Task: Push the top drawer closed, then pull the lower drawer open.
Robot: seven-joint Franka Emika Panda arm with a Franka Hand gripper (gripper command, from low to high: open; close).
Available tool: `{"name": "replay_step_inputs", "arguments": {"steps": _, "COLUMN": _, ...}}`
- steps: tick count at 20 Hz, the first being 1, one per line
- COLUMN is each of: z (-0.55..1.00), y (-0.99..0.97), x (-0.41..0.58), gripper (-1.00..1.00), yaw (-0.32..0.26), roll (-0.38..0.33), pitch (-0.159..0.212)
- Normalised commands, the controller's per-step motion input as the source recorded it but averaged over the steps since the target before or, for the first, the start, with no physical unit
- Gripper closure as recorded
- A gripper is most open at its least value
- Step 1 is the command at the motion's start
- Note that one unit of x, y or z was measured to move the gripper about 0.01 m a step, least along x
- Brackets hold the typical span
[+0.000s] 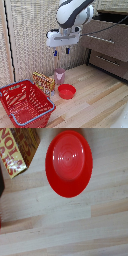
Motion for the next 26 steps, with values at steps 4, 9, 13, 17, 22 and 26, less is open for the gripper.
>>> {"name": "replay_step_inputs", "arguments": {"steps": 4, "z": -0.08, "y": 0.07, "x": -0.206, "gripper": -1.0, "yaw": 0.088, "roll": -0.042, "pitch": 0.007}}
{"name": "replay_step_inputs", "arguments": {"steps": 9, "z": -0.03, "y": 0.0, "x": -0.393, "gripper": -1.0, "yaw": 0.093, "roll": -0.12, "pitch": 0.0}}
{"name": "replay_step_inputs", "arguments": {"steps": 13, "z": 0.16, "y": 0.0, "x": -0.201, "gripper": -1.0, "yaw": 0.095, "roll": -0.265, "pitch": 0.0}}
{"name": "replay_step_inputs", "arguments": {"steps": 17, "z": 0.19, "y": -0.02, "x": -0.039, "gripper": -1.0, "yaw": 0.104, "roll": -0.34, "pitch": 0.0}}
{"name": "replay_step_inputs", "arguments": {"steps": 22, "z": 0.11, "y": -0.06, "x": 0.0, "gripper": -1.0, "yaw": 0.128, "roll": -0.337, "pitch": -0.001}}
{"name": "replay_step_inputs", "arguments": {"steps": 26, "z": 0.08, "y": -0.05, "x": 0.0, "gripper": -1.0, "yaw": 0.126, "roll": -0.347, "pitch": 0.0}}
